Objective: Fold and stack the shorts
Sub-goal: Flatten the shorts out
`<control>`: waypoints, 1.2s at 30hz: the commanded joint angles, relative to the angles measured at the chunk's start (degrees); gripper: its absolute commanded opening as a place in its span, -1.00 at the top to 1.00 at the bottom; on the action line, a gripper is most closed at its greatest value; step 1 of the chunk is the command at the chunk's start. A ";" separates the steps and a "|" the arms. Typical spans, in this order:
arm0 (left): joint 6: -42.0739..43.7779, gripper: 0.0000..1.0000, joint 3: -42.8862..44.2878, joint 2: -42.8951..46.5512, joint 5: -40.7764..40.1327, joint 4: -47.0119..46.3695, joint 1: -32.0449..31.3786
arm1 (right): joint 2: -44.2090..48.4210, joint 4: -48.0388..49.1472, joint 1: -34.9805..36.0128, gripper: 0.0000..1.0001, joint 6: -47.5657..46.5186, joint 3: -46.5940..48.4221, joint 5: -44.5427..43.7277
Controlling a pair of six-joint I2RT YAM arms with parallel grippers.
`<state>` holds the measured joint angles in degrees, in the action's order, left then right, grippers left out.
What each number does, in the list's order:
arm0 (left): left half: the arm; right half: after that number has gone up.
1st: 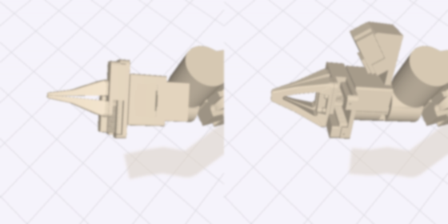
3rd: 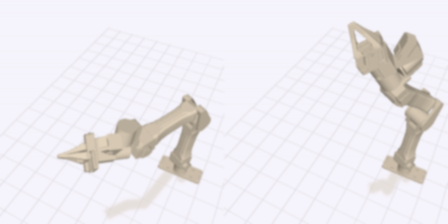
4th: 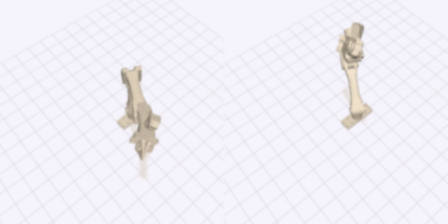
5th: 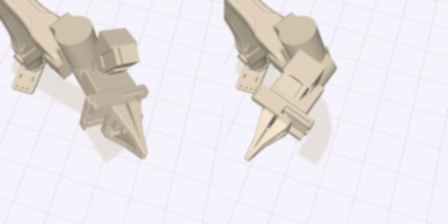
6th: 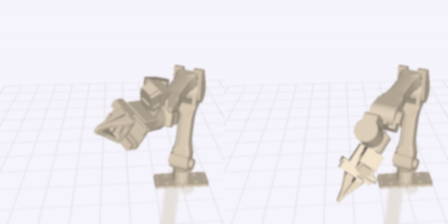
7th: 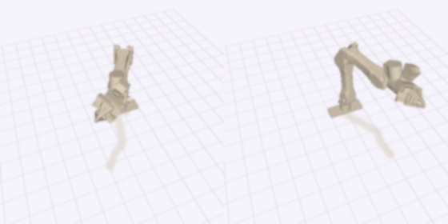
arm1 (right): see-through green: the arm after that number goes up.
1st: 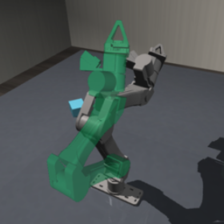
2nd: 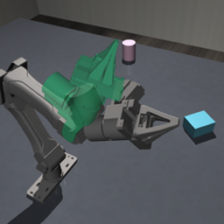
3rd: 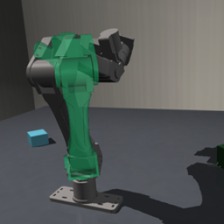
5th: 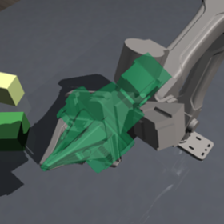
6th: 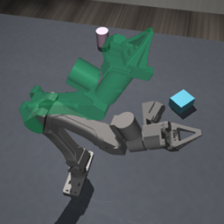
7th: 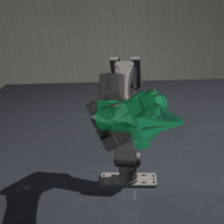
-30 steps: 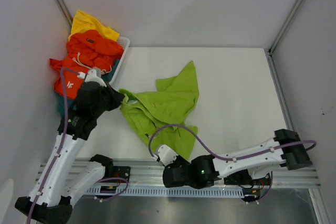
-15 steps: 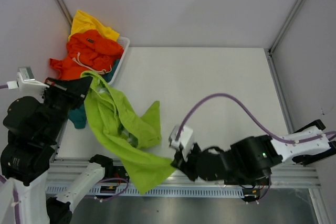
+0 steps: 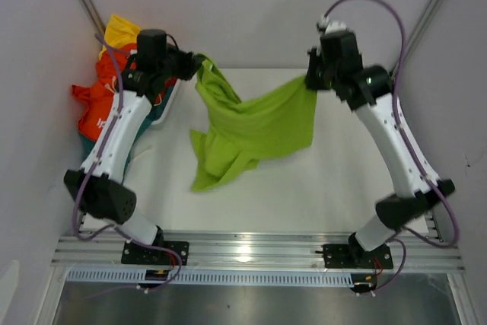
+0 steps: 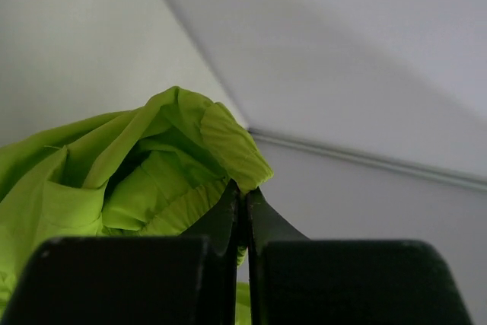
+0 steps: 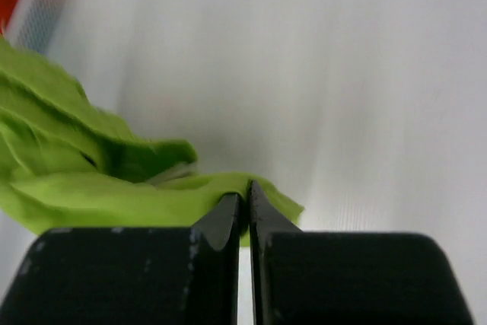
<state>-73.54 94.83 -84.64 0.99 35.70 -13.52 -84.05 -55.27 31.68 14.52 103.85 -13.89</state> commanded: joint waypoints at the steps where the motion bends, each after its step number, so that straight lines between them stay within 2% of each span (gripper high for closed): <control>1: -15.04 1.00 18.04 -7.71 12.35 -14.52 3.49 | -17.10 -1.56 -9.07 1.00 -4.16 28.05 9.13; 2: -18.62 1.00 25.25 -10.08 13.23 -14.09 4.02 | -21.55 -4.47 -11.53 1.00 -2.85 49.21 10.01; 3: -19.88 1.00 31.06 -12.02 13.59 -14.00 5.24 | -25.07 -7.63 -12.60 1.00 -1.36 57.87 10.89; 4: -21.46 1.00 32.95 -13.78 12.73 -13.65 5.87 | -26.94 -6.79 -13.74 1.00 -0.21 62.48 12.73; 5: -22.34 1.00 34.18 -13.62 12.02 -13.03 6.31 | -25.13 -4.61 -14.97 1.00 1.37 57.65 14.75; 7: -25.67 1.00 29.39 -11.26 11.31 -15.47 7.71 | -18.55 8.37 -19.45 1.00 3.31 41.25 19.06; 8: -27.00 1.00 26.49 -6.98 10.70 -17.75 8.15 | -15.30 12.42 -21.03 1.00 4.45 33.42 20.73; 9: -28.66 1.00 14.02 -4.42 10.09 -23.60 8.85 | -11.26 17.33 -23.66 1.00 6.37 23.25 22.66; 11: -32.70 1.00 2.02 3.29 7.46 -30.66 9.38 | -9.21 18.26 -25.08 1.00 6.75 18.51 23.90; 13: -32.99 1.00 -5.57 6.93 6.30 -32.36 10.09 | -6.57 18.79 -25.61 1.00 5.61 14.64 24.17; 19: -35.79 1.00 -17.20 19.24 3.23 -27.62 10.27 | 0.97 18.88 -27.99 1.00 4.20 9.10 27.68; 22: -35.28 1.00 -18.36 24.24 -0.11 -25.34 10.27 | 6.59 21.68 -28.08 1.00 3.76 6.90 31.19; 29: -30.70 1.00 -10.19 31.55 -3.98 -17.78 9.04 | 18.03 29.76 -28.08 1.00 4.98 5.83 41.30; 32: -28.77 1.00 -7.30 33.31 -7.13 -15.85 7.90 | 18.84 28.04 -28.08 1.00 5.69 7.67 41.75; 36: -28.15 1.00 -5.70 31.74 -7.33 -14.08 7.37 | 13.49 22.84 -28.17 1.00 4.81 12.16 41.57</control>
<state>-103.15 87.35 -51.62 -3.57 21.69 -5.80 -65.06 -30.68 3.92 19.44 114.91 26.28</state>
